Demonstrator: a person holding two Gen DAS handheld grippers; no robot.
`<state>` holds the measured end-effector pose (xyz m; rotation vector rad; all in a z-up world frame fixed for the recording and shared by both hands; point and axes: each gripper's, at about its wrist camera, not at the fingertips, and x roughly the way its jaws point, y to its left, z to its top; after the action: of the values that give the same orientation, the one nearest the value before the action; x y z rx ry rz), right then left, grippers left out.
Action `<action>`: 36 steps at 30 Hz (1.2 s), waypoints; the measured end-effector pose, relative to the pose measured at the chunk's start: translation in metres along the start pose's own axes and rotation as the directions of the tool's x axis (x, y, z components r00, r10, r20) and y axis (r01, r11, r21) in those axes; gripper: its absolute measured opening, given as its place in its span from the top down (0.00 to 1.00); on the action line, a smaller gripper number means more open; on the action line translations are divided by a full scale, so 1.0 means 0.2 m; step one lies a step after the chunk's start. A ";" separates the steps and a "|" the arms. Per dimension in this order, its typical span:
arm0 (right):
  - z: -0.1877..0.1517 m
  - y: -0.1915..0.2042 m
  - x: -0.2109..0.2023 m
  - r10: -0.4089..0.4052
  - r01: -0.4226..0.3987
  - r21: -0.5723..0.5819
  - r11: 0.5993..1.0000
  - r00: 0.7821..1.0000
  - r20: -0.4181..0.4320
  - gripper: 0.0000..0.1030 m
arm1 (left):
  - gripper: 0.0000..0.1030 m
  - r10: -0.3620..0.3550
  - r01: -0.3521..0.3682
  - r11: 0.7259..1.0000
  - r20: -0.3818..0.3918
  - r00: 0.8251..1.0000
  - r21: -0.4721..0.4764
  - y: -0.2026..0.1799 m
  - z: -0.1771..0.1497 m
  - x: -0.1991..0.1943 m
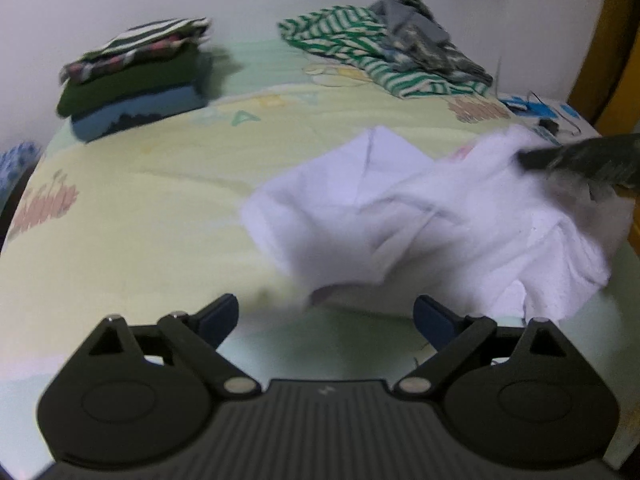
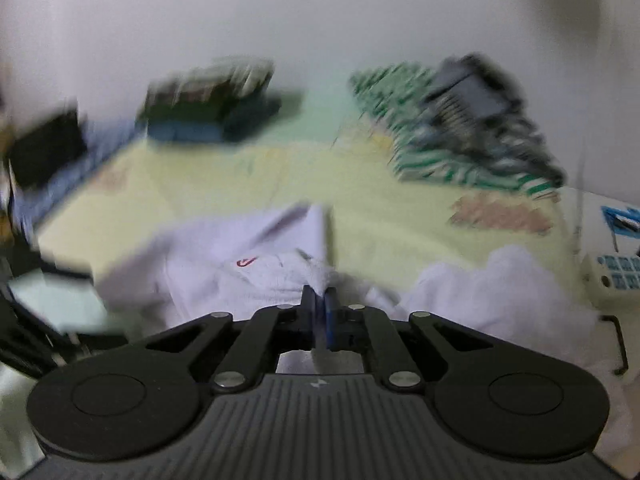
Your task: Fold clothes
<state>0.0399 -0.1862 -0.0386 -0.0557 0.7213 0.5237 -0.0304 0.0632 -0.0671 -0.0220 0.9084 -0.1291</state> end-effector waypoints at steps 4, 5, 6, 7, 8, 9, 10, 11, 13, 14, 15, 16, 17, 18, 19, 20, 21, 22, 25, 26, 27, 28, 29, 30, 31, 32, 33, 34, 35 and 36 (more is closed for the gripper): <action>0.09 -0.18 -0.24 -0.023 0.012 0.104 0.994 0.994 0.107 0.96 | 0.06 -0.028 0.029 0.998 0.009 1.000 -0.051 0.01 0.02 0.00; 0.10 -0.22 -0.29 -0.040 0.023 0.125 0.992 0.991 0.131 0.96 | 0.06 -0.033 0.034 0.998 0.012 0.999 -0.053 0.00 0.04 0.01; 0.11 -0.26 -0.33 -0.068 0.048 0.143 0.989 0.987 0.144 0.96 | 0.06 -0.040 0.041 0.998 0.013 0.999 -0.051 -0.02 0.05 0.01; 0.11 -0.30 -0.37 -0.093 0.068 0.164 0.984 0.984 0.151 0.96 | 0.06 -0.050 0.051 0.998 0.014 0.999 -0.045 -0.04 0.06 0.02; 0.10 -0.34 -0.40 -0.115 0.086 0.185 0.979 0.981 0.154 0.96 | 0.06 -0.061 0.061 0.997 0.016 0.998 -0.037 -0.07 0.08 0.03; 0.08 -0.37 -0.41 -0.137 0.105 0.201 0.974 0.979 0.150 0.96 | 0.06 -0.073 0.074 0.997 0.017 0.997 -0.022 -0.11 0.09 0.03; 0.06 -0.40 -0.42 -0.157 0.126 0.213 0.969 0.978 0.135 0.96 | 0.06 -0.087 0.087 0.996 0.018 0.996 -0.003 -0.14 0.11 0.05; 0.04 -0.42 -0.43 -0.177 0.147 0.225 0.963 0.977 0.120 0.96 | 0.05 -0.101 0.100 0.995 0.018 0.995 0.016 -0.18 0.12 0.06; -0.02 -0.44 -0.42 -0.214 0.190 0.225 0.955 0.973 0.084 0.96 | 0.04 -0.126 0.125 0.991 0.022 0.992 0.054 -0.26 0.15 0.08; -0.05 -0.44 -0.41 -0.238 0.219 0.215 0.952 0.969 0.067 0.96 | 0.04 -0.137 0.135 0.988 0.023 0.990 0.078 -0.30 0.15 0.10; -0.08 -0.43 -0.39 -0.296 0.283 0.178 0.942 0.954 0.046 0.94 | 0.04 -0.142 0.140 0.985 0.018 0.990 0.097 -0.33 0.16 0.12; -0.10 -0.41 -0.37 -0.350 0.344 0.125 0.931 0.936 0.031 0.91 | 0.04 -0.145 0.143 0.983 0.011 0.989 0.111 -0.36 0.17 0.15; -0.12 -0.39 -0.36 -0.403 0.401 0.070 0.913 0.915 0.020 0.81 | 0.04 -0.148 0.146 0.981 0.004 0.989 0.126 -0.39 0.18 0.18; -0.14 -0.38 -0.36 -0.437 0.436 0.026 0.899 0.899 0.025 0.75 | 0.04 -0.149 0.148 0.981 -0.005 0.989 0.122 -0.40 0.20 0.22; -0.15 -0.35 -0.39 -0.423 0.423 0.007 0.906 0.904 0.060 0.62 | 0.05 -0.149 0.150 0.983 -0.013 0.989 0.109 -0.40 0.22 0.26; -0.15 -0.33 -0.43 -0.406 0.409 -0.012 0.913 0.909 0.096 0.59 | 0.14 -0.151 0.153 0.984 -0.029 0.988 0.089 -0.40 0.24 0.30; -0.16 -0.31 -0.46 -0.387 0.394 -0.031 0.918 0.913 0.131 0.57 | 0.24 -0.155 0.158 0.985 -0.047 0.987 0.065 -0.40 0.26 0.35; -0.16 -0.27 -0.48 -0.329 0.340 -0.063 0.938 0.933 0.143 0.48 | 0.45 -0.154 0.158 0.986 -0.064 0.986 0.048 -0.40 0.29 0.40; -0.18 -0.15 -0.45 -0.161 0.178 -0.171 0.969 0.981 0.111 0.42 | 0.78 -0.145 0.147 0.988 -0.040 0.989 0.046 -0.44 0.37 0.40; -0.19 -0.11 -0.42 -0.107 0.123 -0.206 0.971 0.990 0.086 0.40 | 0.79 -0.148 0.149 0.988 -0.030 0.989 0.044 -0.45 0.39 0.39; -0.20 -0.08 -0.40 -0.055 0.068 -0.240 0.968 0.997 0.059 0.39 | 0.80 -0.146 0.146 0.988 -0.010 0.989 0.045 -0.46 0.41 0.36; -0.23 -0.04 -0.34 -0.053 0.062 -0.268 0.961 0.998 0.041 0.37 | 0.81 -0.141 0.140 0.989 0.016 0.990 0.046 -0.46 0.43 0.32; -0.26 -0.01 -0.29 -0.054 0.059 -0.296 0.953 0.998 0.023 0.37 | 0.83 -0.145 0.143 0.989 0.038 0.989 0.037 -0.46 0.44 0.28; -0.29 0.03 -0.24 -0.056 0.054 -0.324 0.945 0.998 0.005 0.37 | 0.83 -0.152 0.151 0.988 0.058 0.987 0.023 -0.45 0.46 0.24; -0.30 0.05 -0.18 -0.069 0.066 -0.336 0.940 0.998 0.005 0.37 | 0.83 -0.155 0.155 0.988 0.078 0.985 0.010 -0.44 0.47 0.20; -0.32 0.06 -0.13 -0.082 0.079 -0.347 0.934 0.997 0.006 0.37 | 0.83 -0.155 0.156 0.988 0.098 0.983 -0.002 -0.43 0.47 0.15; -0.32 0.06 -0.10 -0.110 0.107 -0.357 0.928 0.994 0.011 0.38 | 0.83 -0.155 0.158 0.987 0.117 0.981 -0.014 -0.41 0.48 0.11; -0.32 0.05 -0.07 -0.138 0.135 -0.367 0.921 0.990 0.017 0.42 | 0.83 -0.155 0.160 0.987 0.137 0.978 -0.026 -0.40 0.49 0.06; -0.32 0.04 -0.04 -0.166 0.163 -0.376 0.912 0.986 0.024 0.57 | 0.83 -0.154 0.162 0.986 0.156 0.976 -0.039 -0.39 0.50 0.01; -0.31 0.03 -0.01 -0.194 0.190 -0.385 0.903 0.981 0.030 0.72 | 0.83 -0.153 0.164 0.985 0.176 0.972 -0.051 -0.37 0.51 -0.03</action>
<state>-0.0037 -0.1956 -0.0835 -0.4956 0.6038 0.4698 0.0382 -0.0134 0.0061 -0.1642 0.7377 -0.2428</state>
